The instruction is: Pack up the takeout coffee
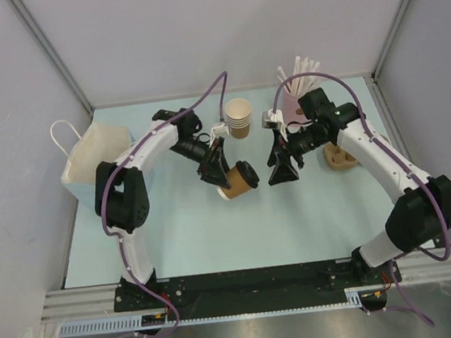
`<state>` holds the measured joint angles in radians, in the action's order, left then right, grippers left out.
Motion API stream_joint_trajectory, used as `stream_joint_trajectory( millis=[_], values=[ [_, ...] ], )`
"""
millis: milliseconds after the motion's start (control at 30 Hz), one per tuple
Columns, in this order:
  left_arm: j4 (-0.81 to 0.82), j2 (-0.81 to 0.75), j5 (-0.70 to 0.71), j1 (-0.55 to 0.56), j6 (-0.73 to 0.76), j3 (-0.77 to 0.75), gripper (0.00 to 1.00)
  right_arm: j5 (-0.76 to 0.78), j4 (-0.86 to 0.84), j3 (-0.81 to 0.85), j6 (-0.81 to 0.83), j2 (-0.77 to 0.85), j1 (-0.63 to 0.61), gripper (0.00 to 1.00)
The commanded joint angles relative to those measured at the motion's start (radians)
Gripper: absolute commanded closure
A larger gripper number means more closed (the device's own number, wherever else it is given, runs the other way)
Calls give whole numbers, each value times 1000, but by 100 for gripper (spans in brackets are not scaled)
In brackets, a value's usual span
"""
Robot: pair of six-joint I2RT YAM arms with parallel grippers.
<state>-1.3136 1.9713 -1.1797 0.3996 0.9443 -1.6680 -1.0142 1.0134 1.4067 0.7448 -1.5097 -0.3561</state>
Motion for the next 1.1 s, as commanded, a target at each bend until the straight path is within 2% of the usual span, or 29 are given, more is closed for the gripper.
stream_joint_trajectory(
  millis=[0,333,667,867,1067],
  values=[
    [-150,9,-115,-5,96,-35,78,5,-68,-46,10,60,-49,23],
    [-150,-3,-121,7,99,-10,78,63,-216,-100,-76,45,-86,31],
    [-151,24,-115,42,96,-12,78,78,-236,-112,-81,51,-135,35],
    [-153,18,-117,42,96,-13,78,81,-214,-112,-56,26,-144,54],
    [-151,14,-116,39,97,-15,78,83,-184,-114,-25,19,-141,55]
  ],
)
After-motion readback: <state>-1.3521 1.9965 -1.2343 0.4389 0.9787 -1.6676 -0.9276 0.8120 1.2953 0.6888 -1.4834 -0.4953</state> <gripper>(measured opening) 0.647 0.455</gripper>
